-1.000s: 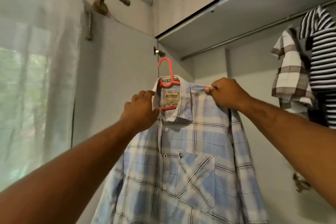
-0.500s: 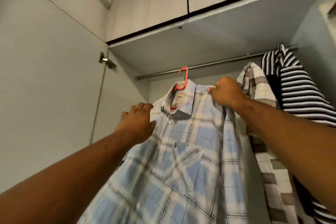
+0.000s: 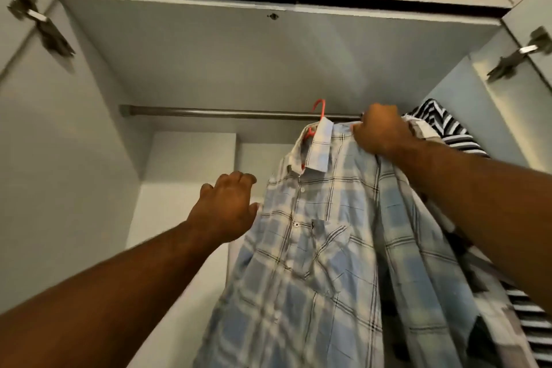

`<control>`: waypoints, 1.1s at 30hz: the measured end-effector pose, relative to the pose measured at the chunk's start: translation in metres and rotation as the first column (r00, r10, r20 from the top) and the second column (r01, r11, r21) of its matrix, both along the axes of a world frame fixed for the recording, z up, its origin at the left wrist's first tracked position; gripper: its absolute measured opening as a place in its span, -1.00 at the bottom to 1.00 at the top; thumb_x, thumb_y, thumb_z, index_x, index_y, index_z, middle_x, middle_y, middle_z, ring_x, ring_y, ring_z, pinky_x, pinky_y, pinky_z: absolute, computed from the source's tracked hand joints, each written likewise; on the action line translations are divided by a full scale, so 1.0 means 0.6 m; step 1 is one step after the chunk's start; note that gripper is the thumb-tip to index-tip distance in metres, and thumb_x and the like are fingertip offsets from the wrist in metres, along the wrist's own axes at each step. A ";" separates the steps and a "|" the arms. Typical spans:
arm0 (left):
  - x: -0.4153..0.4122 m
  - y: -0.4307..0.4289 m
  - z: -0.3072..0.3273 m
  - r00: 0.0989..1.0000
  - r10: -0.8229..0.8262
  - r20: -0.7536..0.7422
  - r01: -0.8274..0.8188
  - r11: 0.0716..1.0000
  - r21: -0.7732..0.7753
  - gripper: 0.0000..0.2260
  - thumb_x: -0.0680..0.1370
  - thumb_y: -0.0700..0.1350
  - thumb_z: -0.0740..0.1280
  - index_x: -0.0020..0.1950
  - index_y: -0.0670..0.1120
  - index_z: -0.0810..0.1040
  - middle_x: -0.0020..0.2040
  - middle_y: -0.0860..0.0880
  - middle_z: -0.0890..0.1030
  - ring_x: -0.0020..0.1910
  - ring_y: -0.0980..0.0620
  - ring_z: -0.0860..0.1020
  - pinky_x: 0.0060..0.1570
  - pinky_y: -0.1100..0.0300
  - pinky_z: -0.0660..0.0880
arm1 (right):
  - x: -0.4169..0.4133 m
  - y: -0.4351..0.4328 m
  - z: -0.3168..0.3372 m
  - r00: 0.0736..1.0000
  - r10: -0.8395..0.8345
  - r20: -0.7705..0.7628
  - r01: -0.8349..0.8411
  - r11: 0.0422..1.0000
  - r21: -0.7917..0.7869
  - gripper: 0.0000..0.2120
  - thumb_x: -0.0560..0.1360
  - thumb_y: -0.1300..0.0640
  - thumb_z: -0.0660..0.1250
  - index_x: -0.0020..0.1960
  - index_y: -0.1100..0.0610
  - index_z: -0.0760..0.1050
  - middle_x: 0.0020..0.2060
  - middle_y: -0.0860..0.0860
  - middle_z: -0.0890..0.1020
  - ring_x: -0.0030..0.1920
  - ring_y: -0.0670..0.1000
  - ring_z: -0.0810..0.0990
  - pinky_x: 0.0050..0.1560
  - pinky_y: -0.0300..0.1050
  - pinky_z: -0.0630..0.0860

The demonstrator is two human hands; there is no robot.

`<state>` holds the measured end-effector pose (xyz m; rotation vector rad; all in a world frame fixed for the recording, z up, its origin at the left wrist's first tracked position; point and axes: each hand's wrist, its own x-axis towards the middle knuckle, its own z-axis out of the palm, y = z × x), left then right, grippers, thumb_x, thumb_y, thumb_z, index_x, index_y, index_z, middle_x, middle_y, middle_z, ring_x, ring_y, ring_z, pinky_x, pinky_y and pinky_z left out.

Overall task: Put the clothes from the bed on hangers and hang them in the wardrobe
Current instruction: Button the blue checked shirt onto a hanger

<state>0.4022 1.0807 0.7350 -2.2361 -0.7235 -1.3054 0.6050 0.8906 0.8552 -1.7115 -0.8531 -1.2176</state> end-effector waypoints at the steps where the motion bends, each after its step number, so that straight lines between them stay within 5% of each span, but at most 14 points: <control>1: 0.010 0.008 -0.001 1.000 -0.023 -0.002 0.023 1.000 -0.001 -0.50 0.65 0.11 0.22 0.56 0.02 0.21 0.54 -0.01 0.30 0.50 -0.06 0.29 0.43 -0.11 0.26 | 0.002 0.003 0.006 1.000 -0.018 0.002 0.018 1.000 -0.004 -0.70 0.58 0.14 0.33 0.17 0.36 0.56 0.18 0.33 0.60 0.19 0.33 0.57 0.13 0.05 0.53; 16: 0.052 0.090 -0.008 1.000 0.013 -0.016 -0.012 0.998 0.056 -0.53 0.67 0.12 0.17 0.56 0.07 0.16 0.54 0.07 0.26 0.50 0.01 0.26 0.42 -0.01 0.26 | 0.040 0.078 0.048 0.987 -0.111 0.112 0.116 0.992 -0.041 -0.77 0.57 0.23 0.32 0.20 0.30 0.54 0.18 0.27 0.59 0.17 0.32 0.58 0.12 0.05 0.53; 21: 0.064 0.088 0.000 0.999 0.051 -0.008 -0.051 0.997 0.060 -0.53 0.67 0.11 0.16 0.56 0.07 0.16 0.54 0.06 0.25 0.51 0.00 0.25 0.42 -0.02 0.26 | 0.059 0.092 0.050 0.987 -0.106 0.122 0.115 0.991 -0.074 -0.78 0.57 0.22 0.34 0.20 0.25 0.55 0.13 0.23 0.61 0.04 0.22 0.58 -0.04 -0.02 0.48; 33: 0.114 0.090 -0.016 0.999 0.035 -0.028 -0.034 0.999 0.029 -0.54 0.67 0.11 0.17 0.55 0.06 0.19 0.52 0.05 0.29 0.49 -0.01 0.28 0.39 -0.04 0.28 | 0.084 0.083 0.012 0.983 -0.169 0.077 0.176 0.980 -0.091 -0.66 0.61 0.04 0.28 0.28 0.23 0.50 0.21 0.21 0.59 0.20 0.25 0.59 0.17 0.12 0.56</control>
